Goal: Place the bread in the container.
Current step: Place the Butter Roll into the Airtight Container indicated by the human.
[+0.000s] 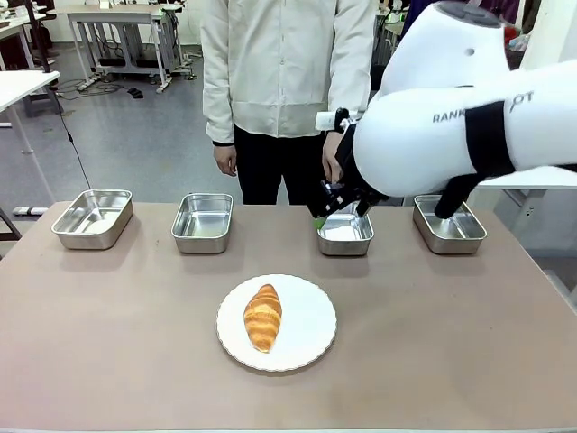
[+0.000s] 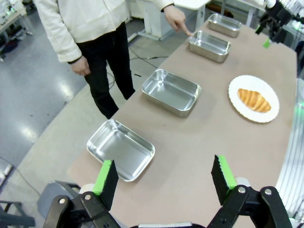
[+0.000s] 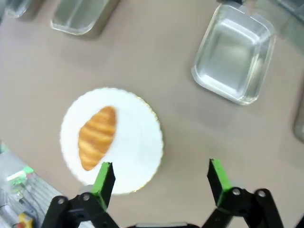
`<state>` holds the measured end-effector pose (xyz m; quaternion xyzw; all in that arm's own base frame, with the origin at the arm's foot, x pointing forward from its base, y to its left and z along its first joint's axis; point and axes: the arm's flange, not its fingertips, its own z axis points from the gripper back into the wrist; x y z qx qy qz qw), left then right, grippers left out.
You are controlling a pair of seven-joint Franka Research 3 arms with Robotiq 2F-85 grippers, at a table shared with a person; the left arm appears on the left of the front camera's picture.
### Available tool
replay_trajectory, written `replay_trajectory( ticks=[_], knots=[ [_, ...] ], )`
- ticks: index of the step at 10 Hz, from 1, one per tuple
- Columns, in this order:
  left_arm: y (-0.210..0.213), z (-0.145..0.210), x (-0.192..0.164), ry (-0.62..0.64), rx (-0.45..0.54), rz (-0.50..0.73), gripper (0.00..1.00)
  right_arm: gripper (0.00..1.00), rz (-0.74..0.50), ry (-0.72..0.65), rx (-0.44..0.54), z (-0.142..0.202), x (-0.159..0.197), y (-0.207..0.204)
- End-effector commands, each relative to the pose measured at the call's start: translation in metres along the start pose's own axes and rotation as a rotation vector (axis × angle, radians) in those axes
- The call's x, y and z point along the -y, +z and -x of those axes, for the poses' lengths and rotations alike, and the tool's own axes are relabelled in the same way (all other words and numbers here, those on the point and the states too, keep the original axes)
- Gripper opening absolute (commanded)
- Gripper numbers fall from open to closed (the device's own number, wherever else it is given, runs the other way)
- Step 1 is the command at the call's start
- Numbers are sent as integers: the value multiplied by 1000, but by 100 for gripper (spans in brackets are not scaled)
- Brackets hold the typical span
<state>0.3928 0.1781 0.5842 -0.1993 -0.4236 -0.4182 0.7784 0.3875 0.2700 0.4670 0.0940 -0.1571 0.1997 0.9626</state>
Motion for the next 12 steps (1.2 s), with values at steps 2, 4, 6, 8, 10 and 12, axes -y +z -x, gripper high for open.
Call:
replay_trajectory(
  ticks=[2, 4, 6, 8, 10, 12],
  knots=[
    [2, 0, 1, -13, 6, 4, 100, 100, 49, 47, 59, -2, 4, 7],
    [2, 0, 1, -13, 6, 4, 100, 100, 49, 47, 59, -2, 4, 7],
    [2, 0, 1, -13, 6, 4, 100, 100, 31, 40, 34, -5, 3, 8],
    [2, 0, 1, -13, 6, 4, 100, 100, 103, 82, 77, -9, -43, -13],
    [2, 0, 1, -13, 6, 4, 100, 100, 130, 6, 14, -8, -81, -43],
    [2, 0, 1, -13, 6, 4, 100, 100, 146, -99, -23, 3, -106, -69]
  ],
)
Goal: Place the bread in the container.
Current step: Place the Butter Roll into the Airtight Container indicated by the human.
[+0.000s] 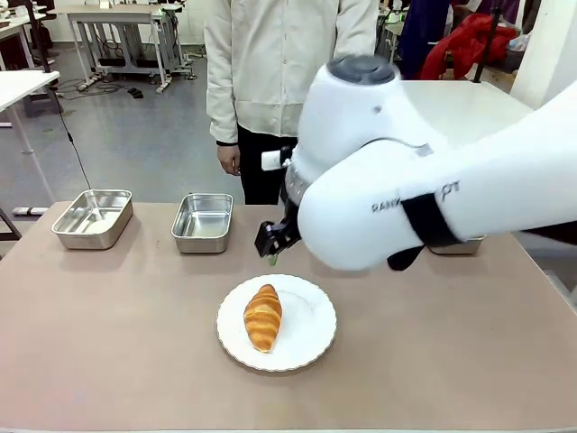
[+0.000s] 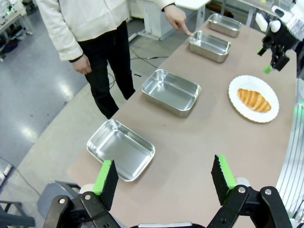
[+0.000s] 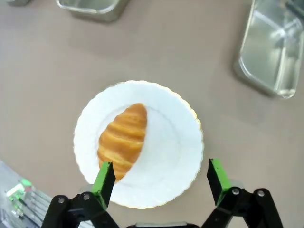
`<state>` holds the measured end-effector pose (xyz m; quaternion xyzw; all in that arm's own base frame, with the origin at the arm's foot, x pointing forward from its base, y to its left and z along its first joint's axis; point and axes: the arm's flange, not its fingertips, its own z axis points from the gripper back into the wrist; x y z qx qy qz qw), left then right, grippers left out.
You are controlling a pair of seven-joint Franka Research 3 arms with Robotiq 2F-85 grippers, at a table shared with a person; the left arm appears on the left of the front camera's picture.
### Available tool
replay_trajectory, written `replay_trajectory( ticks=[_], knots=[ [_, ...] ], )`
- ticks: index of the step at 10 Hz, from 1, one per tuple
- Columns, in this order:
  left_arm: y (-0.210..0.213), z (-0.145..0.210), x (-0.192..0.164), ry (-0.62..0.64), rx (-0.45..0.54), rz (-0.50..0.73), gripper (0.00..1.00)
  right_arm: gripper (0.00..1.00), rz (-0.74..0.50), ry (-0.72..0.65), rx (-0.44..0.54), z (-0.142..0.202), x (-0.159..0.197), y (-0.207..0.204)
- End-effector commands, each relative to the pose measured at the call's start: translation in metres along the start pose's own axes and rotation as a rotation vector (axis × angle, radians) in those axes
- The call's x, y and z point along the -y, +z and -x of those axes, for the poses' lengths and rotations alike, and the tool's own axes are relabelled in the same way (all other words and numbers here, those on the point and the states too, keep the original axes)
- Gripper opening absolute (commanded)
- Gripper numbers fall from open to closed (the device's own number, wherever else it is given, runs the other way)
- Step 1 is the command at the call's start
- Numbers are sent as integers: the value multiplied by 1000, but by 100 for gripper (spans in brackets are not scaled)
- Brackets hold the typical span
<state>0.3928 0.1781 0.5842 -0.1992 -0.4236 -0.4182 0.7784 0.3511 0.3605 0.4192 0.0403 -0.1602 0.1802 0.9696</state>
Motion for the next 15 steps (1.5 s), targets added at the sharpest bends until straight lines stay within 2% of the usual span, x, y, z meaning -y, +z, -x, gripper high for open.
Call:
replay_trajectory(
  ticks=[1, 6, 15],
  knots=[
    [2, 0, 1, -13, 6, 4, 100, 100, 11, -111, -34, -8, -28, -19],
    [2, 0, 1, -13, 6, 4, 100, 100, 88, -248, -75, 8, -63, -63],
    [2, 0, 1, -13, 6, 4, 100, 100, 83, -364, -143, 22, -77, -111]
  ],
)
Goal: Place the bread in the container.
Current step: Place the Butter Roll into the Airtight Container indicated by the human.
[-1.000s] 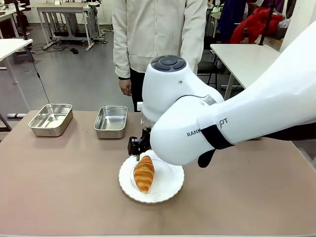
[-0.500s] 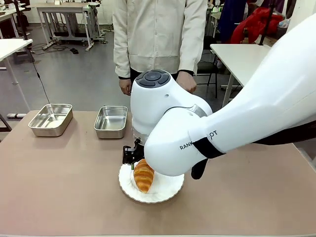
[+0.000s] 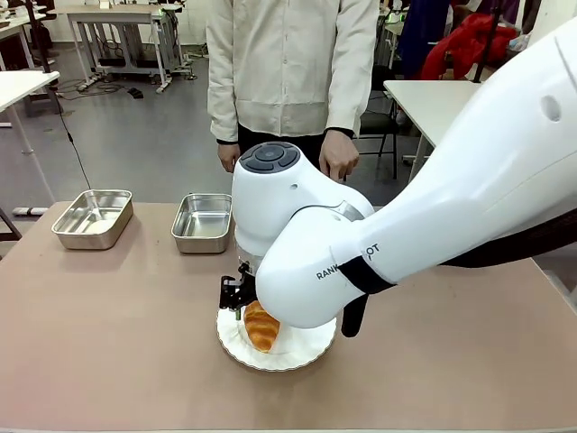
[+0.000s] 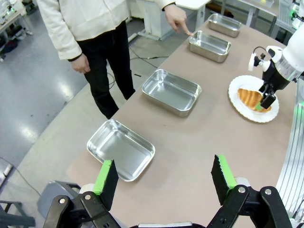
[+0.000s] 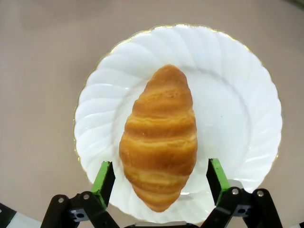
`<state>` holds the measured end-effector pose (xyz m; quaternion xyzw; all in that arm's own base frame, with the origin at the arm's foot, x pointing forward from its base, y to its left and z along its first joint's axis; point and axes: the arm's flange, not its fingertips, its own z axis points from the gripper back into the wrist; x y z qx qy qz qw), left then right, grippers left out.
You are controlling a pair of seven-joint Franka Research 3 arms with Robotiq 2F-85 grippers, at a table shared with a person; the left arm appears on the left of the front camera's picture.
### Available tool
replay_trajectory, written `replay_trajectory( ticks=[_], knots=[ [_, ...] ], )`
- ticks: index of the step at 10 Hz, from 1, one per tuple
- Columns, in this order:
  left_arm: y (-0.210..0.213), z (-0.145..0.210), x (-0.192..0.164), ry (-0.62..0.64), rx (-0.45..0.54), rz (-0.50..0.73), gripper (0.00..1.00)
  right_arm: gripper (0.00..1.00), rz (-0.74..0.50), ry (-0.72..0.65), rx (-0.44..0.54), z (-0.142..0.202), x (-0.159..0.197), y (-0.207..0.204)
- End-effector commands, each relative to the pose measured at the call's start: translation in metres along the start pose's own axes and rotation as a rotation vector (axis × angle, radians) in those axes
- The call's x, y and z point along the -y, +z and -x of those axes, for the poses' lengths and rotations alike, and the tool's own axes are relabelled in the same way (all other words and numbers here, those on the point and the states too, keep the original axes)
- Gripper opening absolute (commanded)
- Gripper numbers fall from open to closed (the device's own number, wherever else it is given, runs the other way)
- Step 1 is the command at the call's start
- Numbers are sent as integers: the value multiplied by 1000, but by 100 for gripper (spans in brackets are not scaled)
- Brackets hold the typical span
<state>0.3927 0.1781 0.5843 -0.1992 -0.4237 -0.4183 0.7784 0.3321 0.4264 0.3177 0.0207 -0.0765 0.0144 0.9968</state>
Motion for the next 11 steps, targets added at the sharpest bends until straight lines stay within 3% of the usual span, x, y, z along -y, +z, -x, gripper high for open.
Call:
replay_trajectory(
  ticks=[1, 3, 4, 5, 6, 7, 8, 9, 10, 11],
  knots=[
    [1, 1, 1, -13, 6, 4, 100, 100, 13, -37, 14, -4, -13, -15],
    [1, 1, 1, -13, 6, 4, 100, 100, 12, -33, -7, -3, -13, -21],
    [1, 1, 1, -13, 6, 4, 100, 80, 10, -30, -2, -3, -12, -21],
    [1, 1, 1, -13, 6, 4, 100, 80, 15, -23, 4, -3, -12, -19],
    [1, 1, 1, -13, 6, 4, 100, 60, 18, -21, 11, -4, -12, -18],
    [1, 1, 1, -13, 6, 4, 100, 75, 21, -19, 12, -4, -12, -17],
    [1, 1, 1, -13, 6, 4, 100, 40, 23, -11, 1, -4, -11, -17],
    [1, 1, 1, -13, 6, 4, 100, 55, 14, 0, 17, -4, -9, -16],
    [1, 1, 1, -13, 6, 4, 100, 20, 4, 48, 31, -6, -6, -15],
    [1, 1, 1, -13, 6, 4, 100, 20, 6, 0, -24, -3, -7, -17]
  ],
)
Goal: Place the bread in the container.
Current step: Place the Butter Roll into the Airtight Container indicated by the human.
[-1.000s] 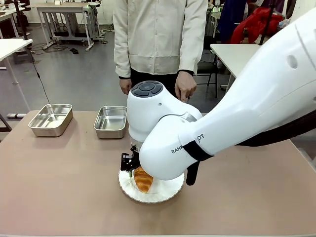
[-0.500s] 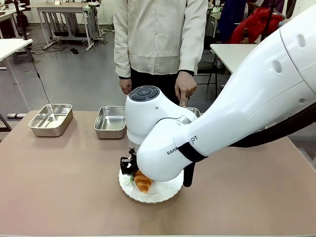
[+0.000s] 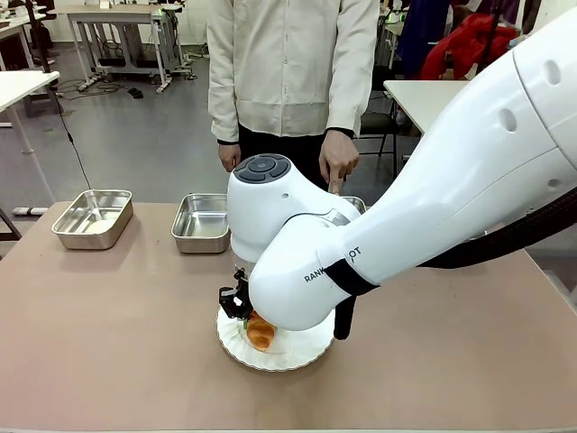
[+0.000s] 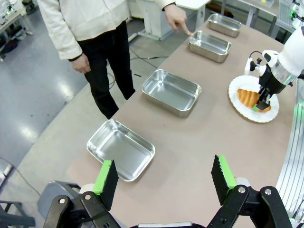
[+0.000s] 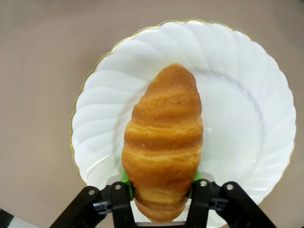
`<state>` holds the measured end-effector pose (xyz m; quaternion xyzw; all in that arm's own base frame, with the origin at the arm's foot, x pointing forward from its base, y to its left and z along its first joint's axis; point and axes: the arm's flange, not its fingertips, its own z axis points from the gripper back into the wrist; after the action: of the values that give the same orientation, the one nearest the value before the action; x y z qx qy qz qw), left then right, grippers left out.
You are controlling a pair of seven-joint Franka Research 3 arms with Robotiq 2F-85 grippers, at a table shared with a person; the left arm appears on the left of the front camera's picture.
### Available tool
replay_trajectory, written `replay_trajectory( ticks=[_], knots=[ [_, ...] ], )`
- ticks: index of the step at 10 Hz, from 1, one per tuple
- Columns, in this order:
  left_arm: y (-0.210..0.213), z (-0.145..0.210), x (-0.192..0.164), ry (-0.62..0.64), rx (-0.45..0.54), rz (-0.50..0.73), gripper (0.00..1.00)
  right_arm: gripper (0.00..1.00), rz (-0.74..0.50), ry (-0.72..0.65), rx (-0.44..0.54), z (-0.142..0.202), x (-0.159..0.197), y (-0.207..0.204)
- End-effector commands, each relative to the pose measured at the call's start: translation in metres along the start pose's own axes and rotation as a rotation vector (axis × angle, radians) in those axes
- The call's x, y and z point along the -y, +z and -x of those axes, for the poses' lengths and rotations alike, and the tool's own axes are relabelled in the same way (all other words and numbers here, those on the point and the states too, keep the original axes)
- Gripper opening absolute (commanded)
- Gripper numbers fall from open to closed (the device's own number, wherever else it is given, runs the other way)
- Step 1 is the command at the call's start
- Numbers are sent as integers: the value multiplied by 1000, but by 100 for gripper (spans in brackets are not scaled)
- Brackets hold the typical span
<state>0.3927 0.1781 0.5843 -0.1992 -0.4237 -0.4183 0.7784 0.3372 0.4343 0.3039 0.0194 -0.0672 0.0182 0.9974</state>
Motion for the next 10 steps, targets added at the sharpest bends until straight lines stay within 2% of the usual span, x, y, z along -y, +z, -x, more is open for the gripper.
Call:
replay_trajectory(
  ticks=[1, 3, 4, 5, 7, 10],
  knots=[
    [1, 1, 1, -13, 6, 4, 100, 20, 4, -8, -6, 0, 0, -2],
    [1, 1, 1, -13, 6, 4, 100, 20, 4, -8, -6, 0, 0, -2],
    [1, 1, 1, -13, 6, 4, 100, 40, -3, -2, 2, 0, 0, 2],
    [1, 1, 1, -13, 6, 4, 100, 32, -29, 69, 59, -4, 1, 20],
    [1, 1, 1, -13, 6, 4, 100, 32, -45, 61, 173, -44, 23, 80],
    [1, 1, 1, -13, 6, 4, 100, 32, -32, 57, 249, -111, 55, 143]
  ],
)
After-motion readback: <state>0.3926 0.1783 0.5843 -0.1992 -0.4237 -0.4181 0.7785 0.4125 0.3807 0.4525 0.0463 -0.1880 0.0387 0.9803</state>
